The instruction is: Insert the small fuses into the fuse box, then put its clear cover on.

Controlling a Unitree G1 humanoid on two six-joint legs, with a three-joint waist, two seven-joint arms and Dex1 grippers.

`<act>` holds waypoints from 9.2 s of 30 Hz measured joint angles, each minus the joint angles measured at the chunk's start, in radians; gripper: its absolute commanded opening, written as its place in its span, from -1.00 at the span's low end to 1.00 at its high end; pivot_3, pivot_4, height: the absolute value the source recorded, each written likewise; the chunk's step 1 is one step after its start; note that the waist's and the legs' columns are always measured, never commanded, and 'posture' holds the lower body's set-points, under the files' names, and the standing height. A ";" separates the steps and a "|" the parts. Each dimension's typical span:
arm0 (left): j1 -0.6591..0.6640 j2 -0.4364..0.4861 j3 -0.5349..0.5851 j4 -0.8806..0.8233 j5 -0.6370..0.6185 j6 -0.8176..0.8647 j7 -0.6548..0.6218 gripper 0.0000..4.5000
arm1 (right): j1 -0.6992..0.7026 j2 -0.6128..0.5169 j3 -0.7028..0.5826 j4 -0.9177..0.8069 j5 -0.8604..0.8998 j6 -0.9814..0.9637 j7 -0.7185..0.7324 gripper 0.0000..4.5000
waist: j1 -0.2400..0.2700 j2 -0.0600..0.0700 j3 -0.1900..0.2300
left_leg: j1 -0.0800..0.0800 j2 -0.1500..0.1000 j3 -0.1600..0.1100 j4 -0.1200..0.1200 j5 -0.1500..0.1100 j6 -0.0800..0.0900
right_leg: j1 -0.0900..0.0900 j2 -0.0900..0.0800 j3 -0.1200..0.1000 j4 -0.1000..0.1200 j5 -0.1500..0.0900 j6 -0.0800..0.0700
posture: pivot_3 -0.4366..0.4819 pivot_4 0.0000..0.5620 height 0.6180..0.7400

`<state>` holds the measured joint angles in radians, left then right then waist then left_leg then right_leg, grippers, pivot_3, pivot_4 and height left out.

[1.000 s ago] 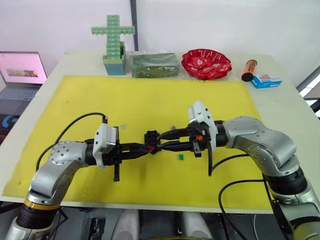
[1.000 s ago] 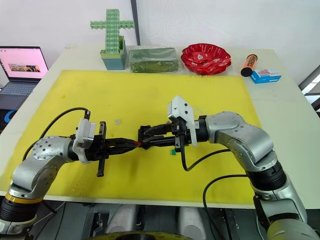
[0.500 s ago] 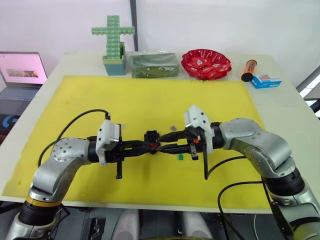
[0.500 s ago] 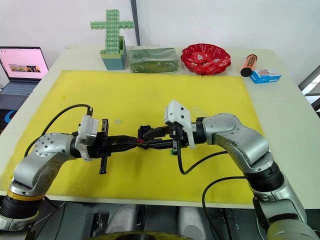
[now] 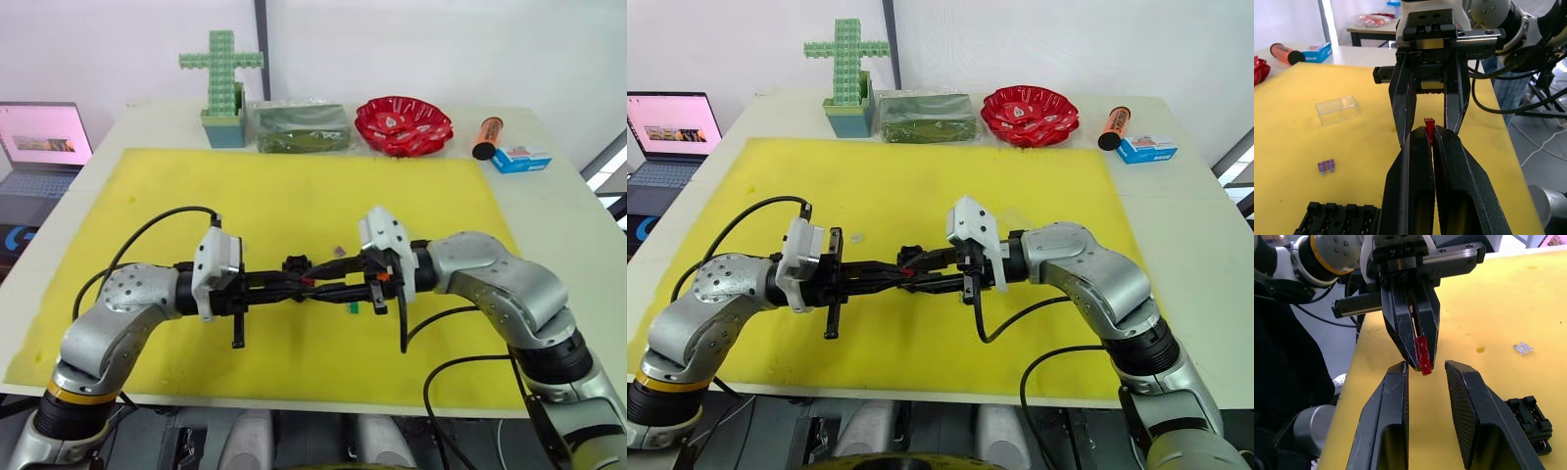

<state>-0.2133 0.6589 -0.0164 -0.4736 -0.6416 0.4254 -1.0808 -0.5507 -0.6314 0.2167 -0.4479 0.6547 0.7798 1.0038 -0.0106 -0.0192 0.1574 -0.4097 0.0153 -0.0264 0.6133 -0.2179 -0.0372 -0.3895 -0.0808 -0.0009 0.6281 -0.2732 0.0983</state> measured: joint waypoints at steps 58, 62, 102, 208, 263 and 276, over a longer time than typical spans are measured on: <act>0.027 -0.002 -0.009 0.021 0.020 -0.044 -0.019 -1.00 | -0.002 -0.026 -0.033 -0.022 0.042 0.018 -0.001 -0.35 | 0.000 0.000 0.000 | 0.000 0.000 0.000 0.000 0.000 0.000 | 0.000 0.000 0.000 0.000 -0.001 -0.001 | -0.05 -0.47 1.00; 0.055 -0.004 -0.010 0.031 0.024 -0.063 -0.029 -1.00 | 0.004 -0.029 -0.033 -0.022 0.036 0.016 0.003 -0.79 | 0.001 0.000 0.000 | 0.000 0.000 0.000 0.000 0.000 0.000 | 0.000 0.000 0.000 0.000 -0.001 -0.002 | -0.05 -0.47 1.00; 0.014 -0.003 -0.010 -0.002 0.018 0.002 0.002 -1.00 | 0.038 -0.038 -0.017 -0.028 -0.001 -0.023 0.020 -0.79 | 0.001 0.000 0.000 | 0.000 0.000 0.000 0.000 0.000 0.000 | 0.000 0.000 0.000 0.000 -0.001 -0.002 | -0.05 -0.47 1.00; 0.294 -0.239 -0.011 0.266 0.308 -0.521 0.215 0.99 | -0.208 0.013 0.335 0.080 -0.540 -0.039 -0.016 -1.00 | -0.001 -0.001 -0.001 | 0.001 0.000 0.000 0.000 0.000 0.000 | -0.001 0.000 0.000 0.001 -0.002 -0.003 | -0.05 -0.47 1.00; 0.293 -0.235 -0.032 0.266 0.314 -0.518 0.217 0.99 | -0.199 0.036 0.328 0.099 -0.552 0.000 0.015 -1.00 | 0.000 -0.001 -0.001 | 0.001 0.001 0.000 0.000 0.000 0.000 | -0.001 -0.001 0.000 0.001 -0.002 -0.003 | -0.05 -0.47 1.00; 0.293 -0.236 -0.034 0.266 0.318 -0.518 0.221 0.99 | -0.199 0.036 0.337 0.099 -0.556 -0.003 0.020 -1.00 | 0.000 -0.001 -0.001 | 0.001 0.001 0.000 0.000 0.000 0.000 | -0.001 -0.001 0.000 0.000 -0.002 -0.003 | -0.05 -0.47 1.00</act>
<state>0.0796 0.4231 -0.0504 -0.2076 -0.3239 -0.0926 -0.8597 -0.7500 -0.5953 0.5542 -0.3489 0.0990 0.7769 1.0242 -0.0110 -0.0199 0.1566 -0.4091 0.0158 -0.0266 0.6132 -0.2180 -0.0371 -0.3901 -0.0813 -0.0013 0.6286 -0.2749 0.0950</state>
